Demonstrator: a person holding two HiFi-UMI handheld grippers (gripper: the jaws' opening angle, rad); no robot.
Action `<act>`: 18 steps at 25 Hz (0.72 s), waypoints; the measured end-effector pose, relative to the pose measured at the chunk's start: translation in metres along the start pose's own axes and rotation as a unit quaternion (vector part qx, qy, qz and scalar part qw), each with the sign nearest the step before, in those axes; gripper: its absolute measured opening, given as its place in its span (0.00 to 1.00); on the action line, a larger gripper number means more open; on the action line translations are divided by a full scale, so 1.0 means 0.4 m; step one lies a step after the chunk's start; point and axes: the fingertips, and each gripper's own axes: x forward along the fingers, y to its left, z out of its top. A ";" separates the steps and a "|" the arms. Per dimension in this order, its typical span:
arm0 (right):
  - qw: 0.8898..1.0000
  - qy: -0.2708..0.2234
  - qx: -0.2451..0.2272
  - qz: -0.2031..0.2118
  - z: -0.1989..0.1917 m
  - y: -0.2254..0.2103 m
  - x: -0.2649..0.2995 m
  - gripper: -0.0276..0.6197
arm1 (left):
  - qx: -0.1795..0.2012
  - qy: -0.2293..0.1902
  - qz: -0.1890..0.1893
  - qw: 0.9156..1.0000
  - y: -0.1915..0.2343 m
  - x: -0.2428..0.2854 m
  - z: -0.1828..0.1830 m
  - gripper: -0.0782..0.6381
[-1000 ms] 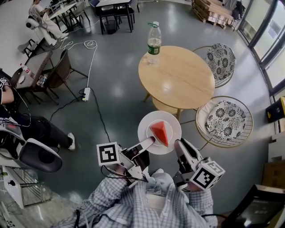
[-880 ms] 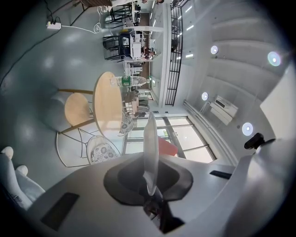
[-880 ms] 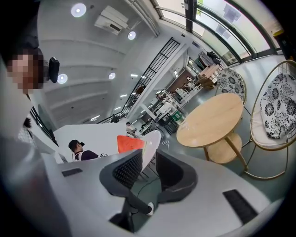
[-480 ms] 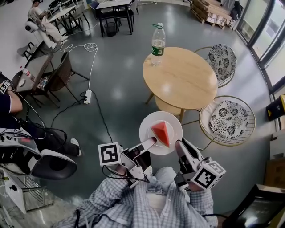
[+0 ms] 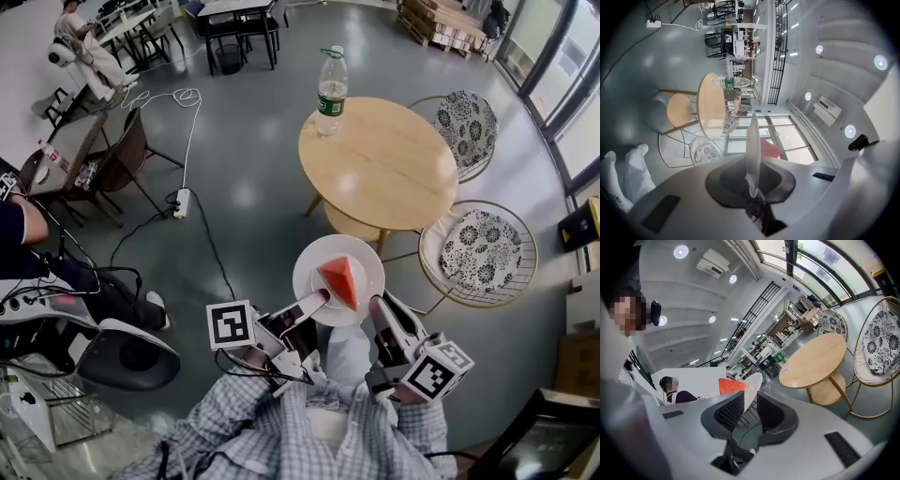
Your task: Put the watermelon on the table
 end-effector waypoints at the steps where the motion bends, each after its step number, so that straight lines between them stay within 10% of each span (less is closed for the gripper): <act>1: 1.000 0.001 0.000 0.000 0.004 -0.006 0.003 0.16 | 0.000 -0.001 0.001 1.000 0.003 0.006 0.003 0.15; 18: 1.000 0.004 -0.006 0.004 0.190 -0.173 0.107 0.16 | 0.004 -0.014 0.007 1.000 0.032 0.241 0.118 0.15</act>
